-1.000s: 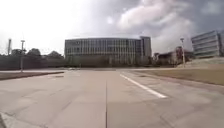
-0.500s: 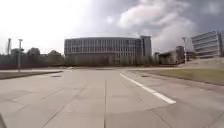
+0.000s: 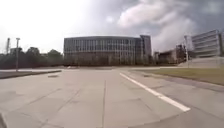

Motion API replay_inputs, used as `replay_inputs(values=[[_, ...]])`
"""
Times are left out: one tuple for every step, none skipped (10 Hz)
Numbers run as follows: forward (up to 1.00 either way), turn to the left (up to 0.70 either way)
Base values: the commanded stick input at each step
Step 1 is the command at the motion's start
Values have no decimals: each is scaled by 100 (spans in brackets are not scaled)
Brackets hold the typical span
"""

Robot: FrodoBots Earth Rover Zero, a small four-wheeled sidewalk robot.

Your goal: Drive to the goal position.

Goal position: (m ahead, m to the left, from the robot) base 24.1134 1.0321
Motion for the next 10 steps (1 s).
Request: replay_inputs(values=[[85,0],[99,0],[100,0],[100,0],[100,0],[100,0],[100,0],[100,0],[100,0],[100,0]])
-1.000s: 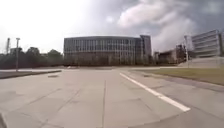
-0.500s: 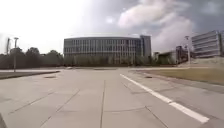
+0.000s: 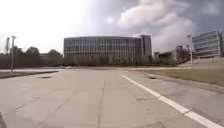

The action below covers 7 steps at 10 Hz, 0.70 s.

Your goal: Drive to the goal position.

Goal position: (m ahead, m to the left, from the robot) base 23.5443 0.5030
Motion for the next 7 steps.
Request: replay_inputs(values=[[100,0],[100,0],[100,0],[100,0],[100,0],[100,0],[100,0]])
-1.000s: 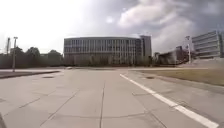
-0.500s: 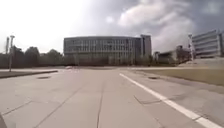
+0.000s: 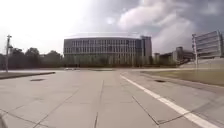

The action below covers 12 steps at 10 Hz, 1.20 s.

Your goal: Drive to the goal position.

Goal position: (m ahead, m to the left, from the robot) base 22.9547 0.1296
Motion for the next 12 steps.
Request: replay_inputs(values=[[100,0],[100,0],[100,0],[100,0],[100,0],[100,0],[100,0],[100,0],[100,0],[100,0],[100,0],[100,0]])
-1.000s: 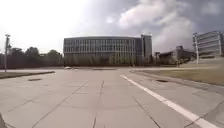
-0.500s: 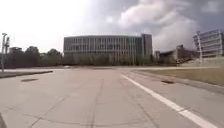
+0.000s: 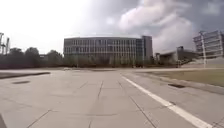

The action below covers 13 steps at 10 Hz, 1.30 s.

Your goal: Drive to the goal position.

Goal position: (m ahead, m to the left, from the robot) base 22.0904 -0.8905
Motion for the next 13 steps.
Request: replay_inputs(values=[[100,0],[100,0],[100,0],[100,0],[100,0],[100,0],[100,0],[100,0],[100,0],[100,0],[100,0],[100,2],[100,3]])
